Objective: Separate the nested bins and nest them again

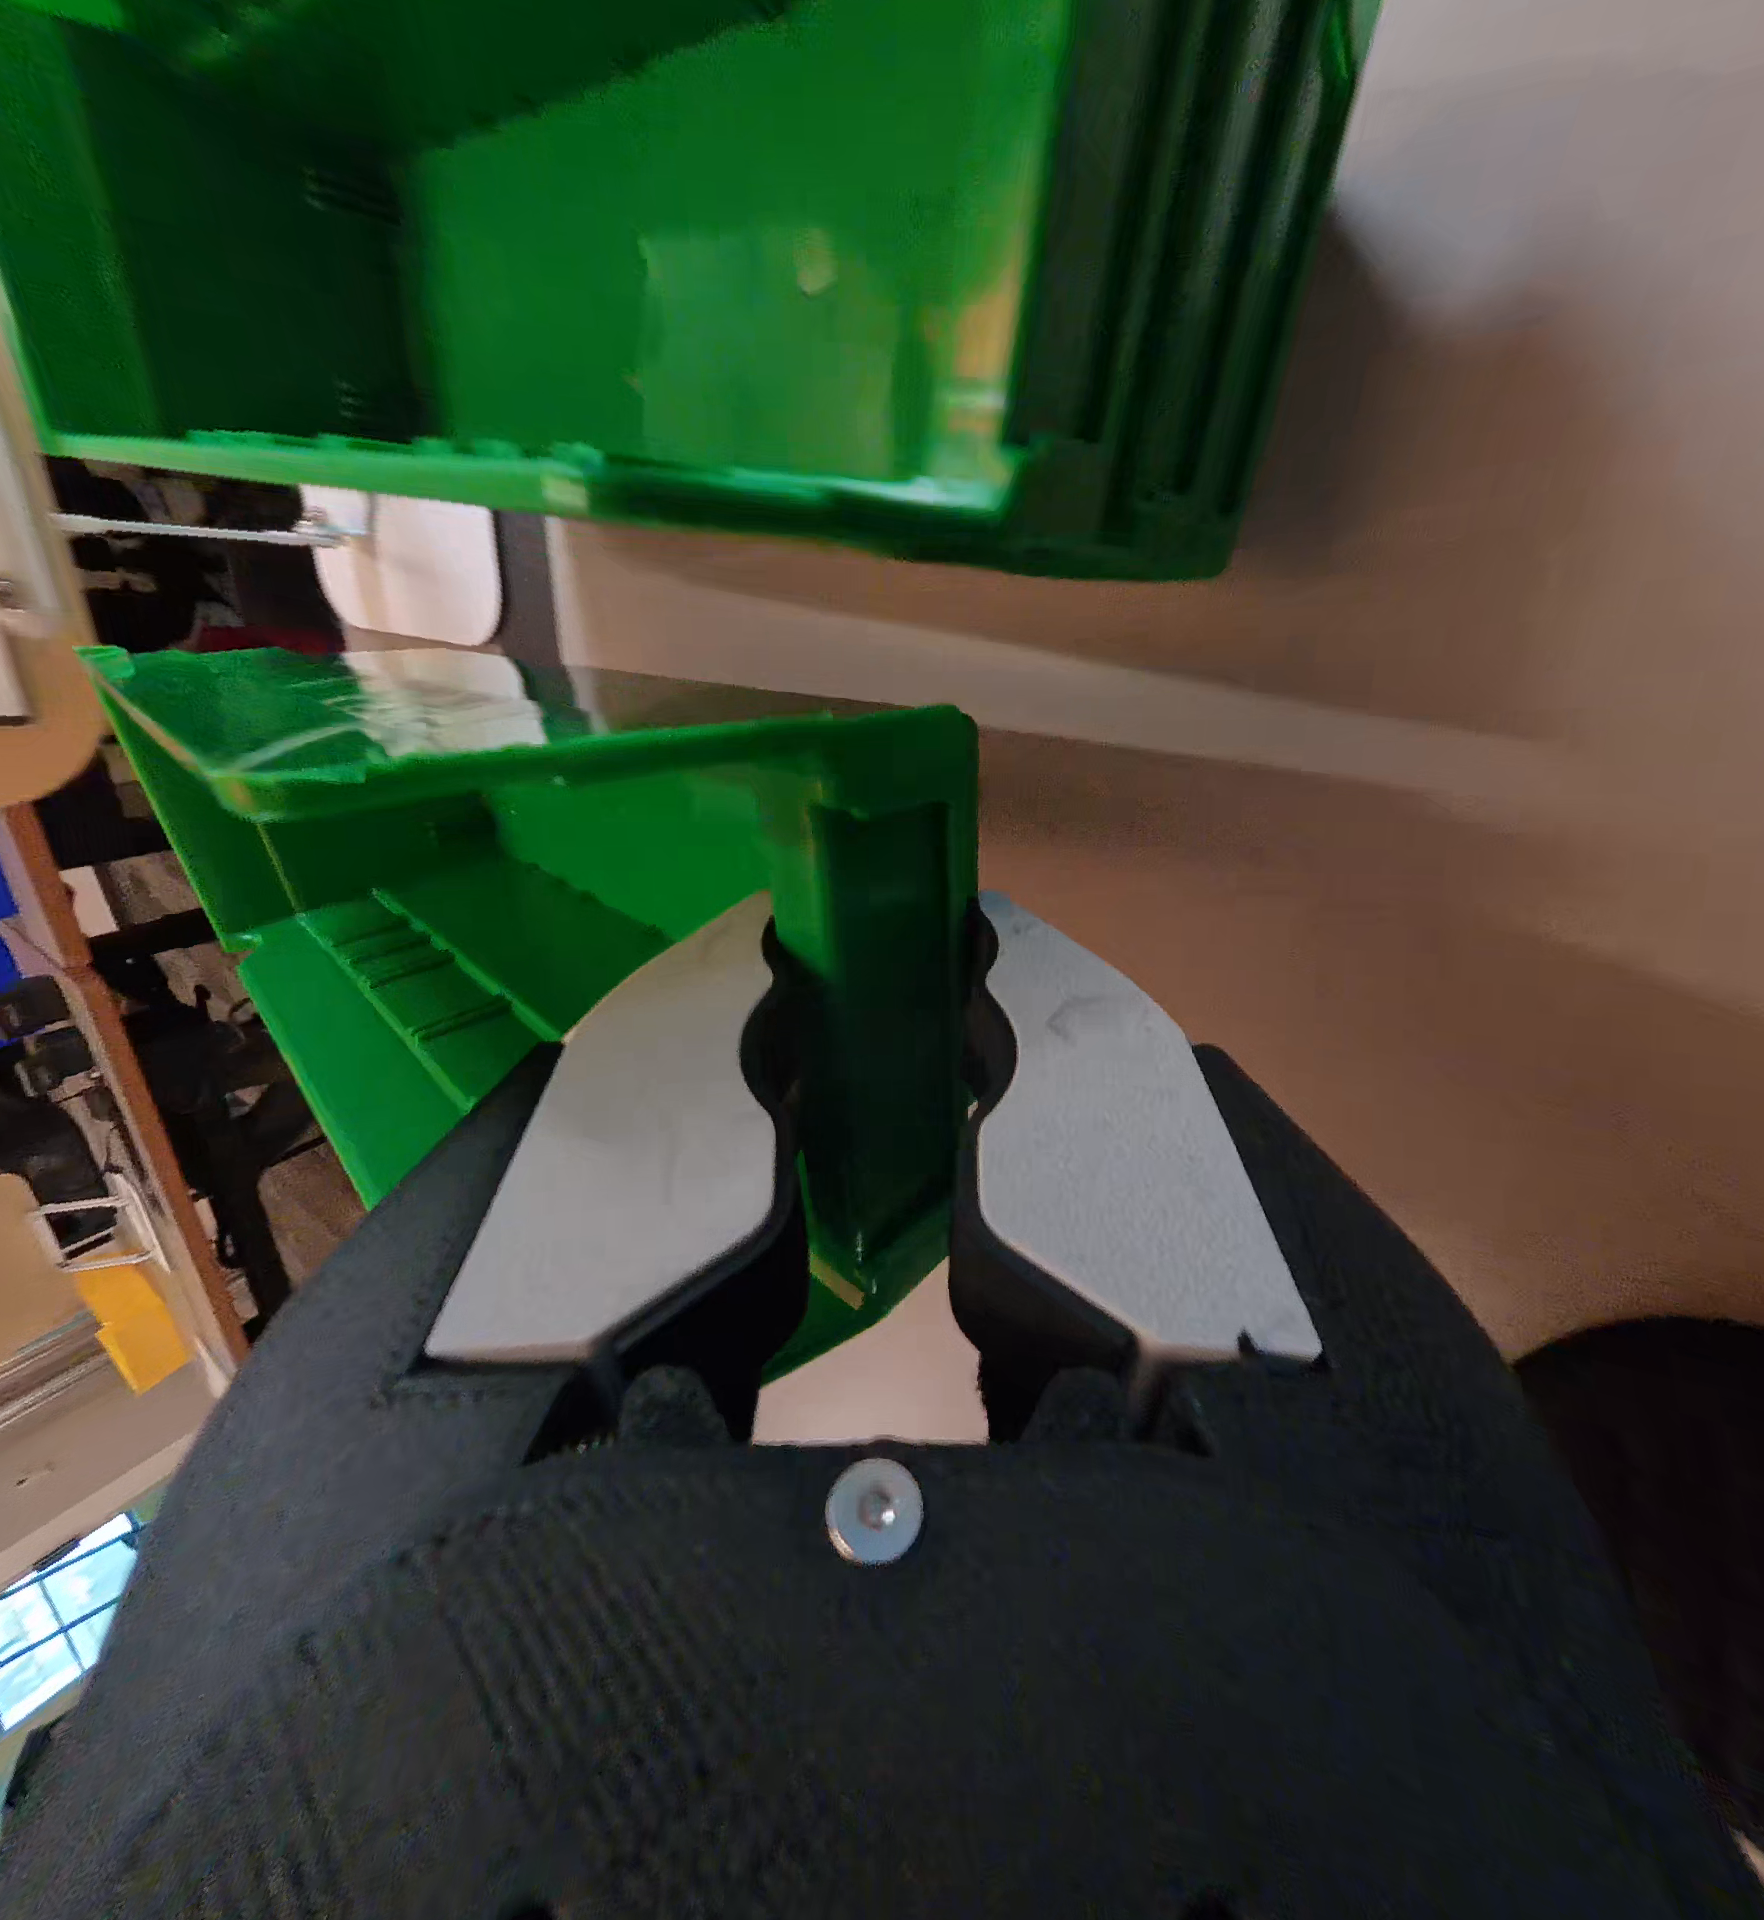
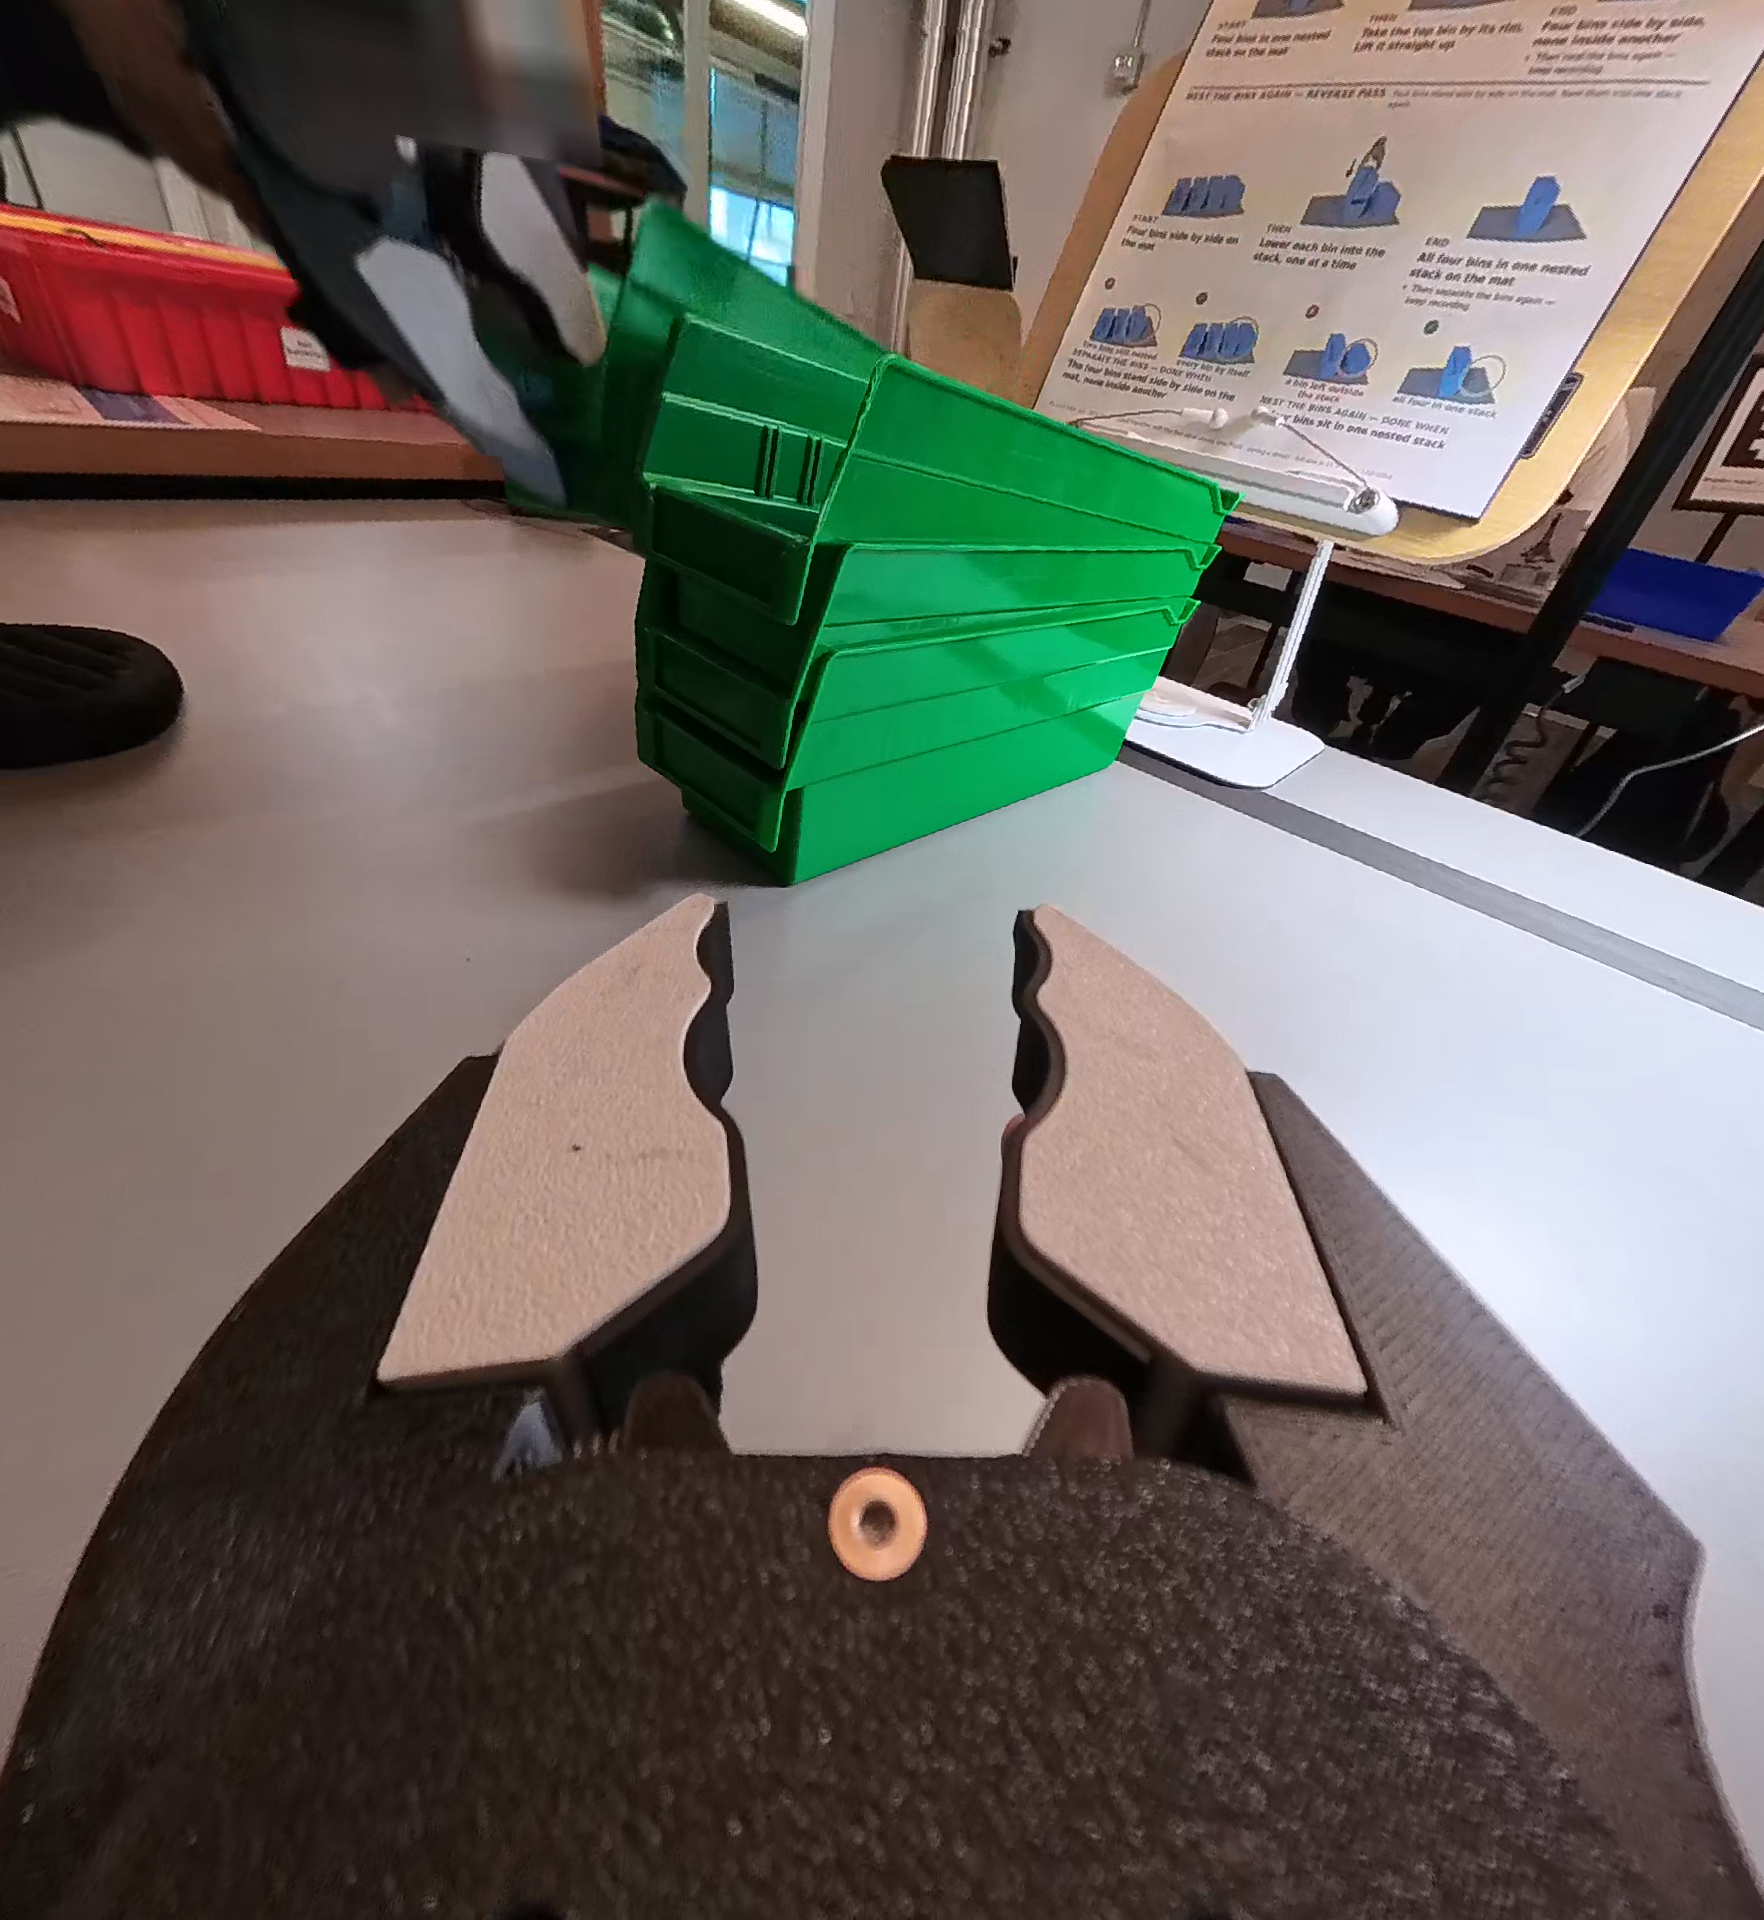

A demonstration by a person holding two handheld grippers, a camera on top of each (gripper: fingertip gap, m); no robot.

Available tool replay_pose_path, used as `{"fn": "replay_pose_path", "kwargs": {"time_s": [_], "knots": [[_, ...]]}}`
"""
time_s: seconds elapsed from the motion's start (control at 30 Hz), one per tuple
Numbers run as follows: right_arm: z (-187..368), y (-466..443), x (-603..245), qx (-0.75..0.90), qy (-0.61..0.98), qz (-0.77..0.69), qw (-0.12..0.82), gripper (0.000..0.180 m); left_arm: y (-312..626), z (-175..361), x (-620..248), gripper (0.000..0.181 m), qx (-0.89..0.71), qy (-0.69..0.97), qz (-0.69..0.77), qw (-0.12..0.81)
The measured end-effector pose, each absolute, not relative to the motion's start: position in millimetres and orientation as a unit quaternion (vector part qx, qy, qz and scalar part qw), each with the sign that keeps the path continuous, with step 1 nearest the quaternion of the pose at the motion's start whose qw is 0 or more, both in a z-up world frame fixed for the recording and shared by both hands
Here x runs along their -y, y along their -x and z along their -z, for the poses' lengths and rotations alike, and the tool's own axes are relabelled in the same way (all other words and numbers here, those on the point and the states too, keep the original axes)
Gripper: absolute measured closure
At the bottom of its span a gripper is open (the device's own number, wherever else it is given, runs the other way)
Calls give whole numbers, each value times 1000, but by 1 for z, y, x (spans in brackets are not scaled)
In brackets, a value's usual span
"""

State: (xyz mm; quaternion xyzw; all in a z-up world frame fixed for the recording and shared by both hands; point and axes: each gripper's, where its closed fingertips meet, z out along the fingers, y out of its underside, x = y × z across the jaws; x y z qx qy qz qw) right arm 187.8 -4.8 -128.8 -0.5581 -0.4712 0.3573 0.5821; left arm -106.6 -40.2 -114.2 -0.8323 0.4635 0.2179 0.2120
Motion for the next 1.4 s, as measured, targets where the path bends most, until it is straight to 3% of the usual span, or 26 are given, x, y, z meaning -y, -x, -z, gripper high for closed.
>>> {"fn": "replay_pose_path", "kwargs": {"time_s": [0.13, 0.43, 0.6, 0.77, 0.93, 1.1, 1.4], "knots": [[133, -185, 5, 479, 563, -355, 572, 128, 108, 167, 48, 151, -467, 831, -213, 214], [136, -182, 5, 484, 569, -355, 561, 128, 111, 227, 46, 150, -452, 829, -241, 226], [129, -160, 10, 518, 559, -363, 536, 127, 91, 201, 41, 132, -408, 823, -199, 342], [91, -96, 26, 619, 488, -299, 538, 131, 64, 139, 61, 133, -325, 792, -91, 508], [68, -28, 36, 716, 445, -200, 499, 134, 67, 99, 104, 131, -217, 772, 5, 597], [94, 14, 21, 786, 457, -78, 409, 134, 83, 90, 149, 132, -122, 755, 50, 642], [141, 37, -5, 832, 435, 111, 326, 149, 98, 137, 165, 135, -86, 772, 51, 628]]}}
